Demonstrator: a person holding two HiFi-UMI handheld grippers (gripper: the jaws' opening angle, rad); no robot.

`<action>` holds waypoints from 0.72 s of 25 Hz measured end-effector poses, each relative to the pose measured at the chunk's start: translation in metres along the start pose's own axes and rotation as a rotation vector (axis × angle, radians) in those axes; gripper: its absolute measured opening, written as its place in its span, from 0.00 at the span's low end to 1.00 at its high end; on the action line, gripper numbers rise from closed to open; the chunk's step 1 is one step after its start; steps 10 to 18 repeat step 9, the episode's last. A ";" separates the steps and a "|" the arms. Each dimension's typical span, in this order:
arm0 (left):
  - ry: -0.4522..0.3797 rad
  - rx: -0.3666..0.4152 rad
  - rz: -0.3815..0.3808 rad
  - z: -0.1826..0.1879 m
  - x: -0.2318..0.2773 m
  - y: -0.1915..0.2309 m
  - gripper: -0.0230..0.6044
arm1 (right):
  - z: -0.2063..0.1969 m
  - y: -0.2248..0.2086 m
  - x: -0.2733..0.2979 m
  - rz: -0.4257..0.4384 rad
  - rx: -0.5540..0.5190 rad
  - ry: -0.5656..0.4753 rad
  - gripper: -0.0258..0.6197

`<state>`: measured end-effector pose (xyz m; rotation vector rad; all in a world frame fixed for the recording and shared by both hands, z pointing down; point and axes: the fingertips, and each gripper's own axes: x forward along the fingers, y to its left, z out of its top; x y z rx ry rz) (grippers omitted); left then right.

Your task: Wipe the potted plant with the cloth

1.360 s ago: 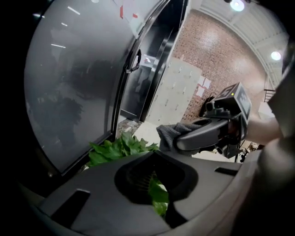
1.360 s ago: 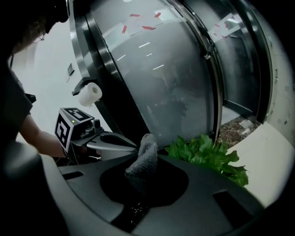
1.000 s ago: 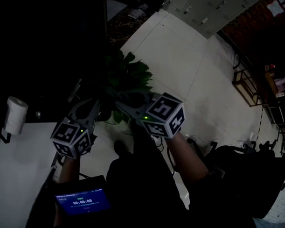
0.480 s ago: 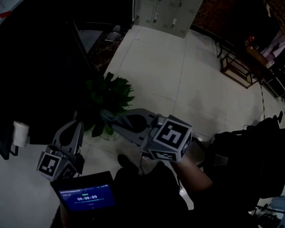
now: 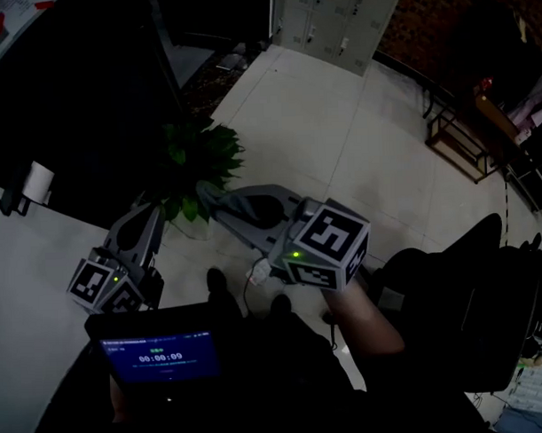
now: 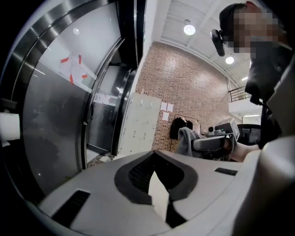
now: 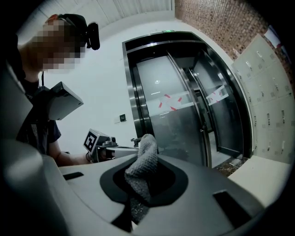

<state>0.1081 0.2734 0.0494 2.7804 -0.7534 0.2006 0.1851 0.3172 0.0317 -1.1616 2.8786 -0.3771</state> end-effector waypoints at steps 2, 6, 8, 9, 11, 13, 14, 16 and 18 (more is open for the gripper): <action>-0.003 0.009 0.011 0.004 -0.007 -0.010 0.02 | 0.004 0.005 -0.007 0.008 0.011 -0.015 0.08; -0.020 0.019 0.033 0.007 -0.037 -0.010 0.02 | 0.005 0.031 -0.002 0.029 0.012 -0.017 0.08; -0.033 0.009 0.042 0.007 -0.054 -0.006 0.02 | 0.002 0.047 0.006 0.042 0.006 0.001 0.08; -0.039 0.002 0.047 0.007 -0.063 -0.003 0.02 | 0.000 0.055 0.010 0.048 0.002 0.011 0.08; -0.039 0.002 0.047 0.007 -0.063 -0.003 0.02 | 0.000 0.055 0.010 0.048 0.002 0.011 0.08; -0.039 0.002 0.047 0.007 -0.063 -0.003 0.02 | 0.000 0.055 0.010 0.048 0.002 0.011 0.08; -0.039 0.002 0.047 0.007 -0.063 -0.003 0.02 | 0.000 0.055 0.010 0.048 0.002 0.011 0.08; -0.039 0.002 0.047 0.007 -0.063 -0.003 0.02 | 0.000 0.055 0.010 0.048 0.002 0.011 0.08; -0.039 0.002 0.047 0.007 -0.063 -0.003 0.02 | 0.000 0.055 0.010 0.048 0.002 0.011 0.08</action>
